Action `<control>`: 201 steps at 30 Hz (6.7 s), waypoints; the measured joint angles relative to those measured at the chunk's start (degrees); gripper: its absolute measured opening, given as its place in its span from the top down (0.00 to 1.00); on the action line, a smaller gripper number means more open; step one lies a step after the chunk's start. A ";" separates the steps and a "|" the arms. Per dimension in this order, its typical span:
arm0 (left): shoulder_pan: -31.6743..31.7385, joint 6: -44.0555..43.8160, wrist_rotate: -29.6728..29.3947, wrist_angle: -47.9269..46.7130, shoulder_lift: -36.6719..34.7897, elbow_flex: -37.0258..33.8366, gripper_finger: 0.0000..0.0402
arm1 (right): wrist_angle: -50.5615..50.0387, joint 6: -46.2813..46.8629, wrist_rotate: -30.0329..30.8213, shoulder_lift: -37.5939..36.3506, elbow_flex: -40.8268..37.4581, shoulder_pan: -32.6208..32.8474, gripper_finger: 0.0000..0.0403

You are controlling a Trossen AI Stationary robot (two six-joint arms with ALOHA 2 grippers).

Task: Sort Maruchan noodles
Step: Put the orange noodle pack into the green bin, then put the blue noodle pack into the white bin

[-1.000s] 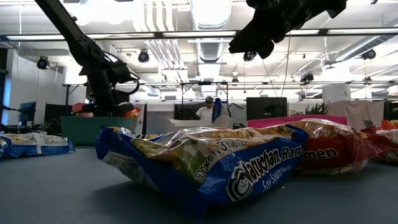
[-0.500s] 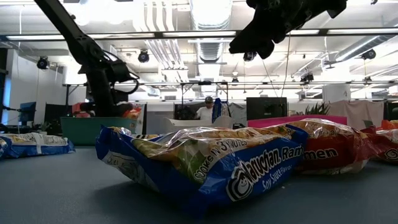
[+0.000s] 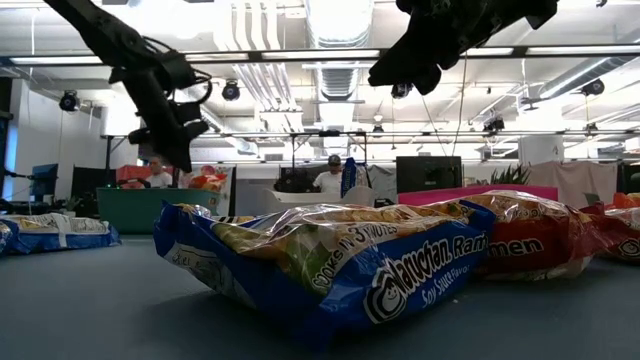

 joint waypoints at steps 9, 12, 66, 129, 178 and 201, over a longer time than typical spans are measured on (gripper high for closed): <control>0.10 -2.93 -2.39 -2.40 3.73 0.00 0.93 | -0.01 0.22 0.01 0.00 -0.02 -0.02 0.79; 0.08 -2.66 -2.41 -2.26 7.09 -0.04 0.83 | -0.02 0.22 0.01 0.00 -0.02 -0.02 0.79; -45.63 -5.00 6.27 -1.61 -21.50 -0.22 1.00 | 3.50 26.58 1.25 6.85 -0.02 4.76 0.81; -94.01 -29.42 -25.24 -27.46 14.80 -4.68 0.74 | 2.81 22.05 -2.95 9.07 0.02 7.39 0.87; -77.95 -16.46 -12.98 -15.86 13.86 1.26 1.00 | 10.97 33.86 6.91 11.62 0.34 7.73 0.87; -78.57 -23.29 -15.06 -2.59 12.01 -12.85 1.00 | -8.53 36.71 2.45 41.05 32.56 -0.45 0.65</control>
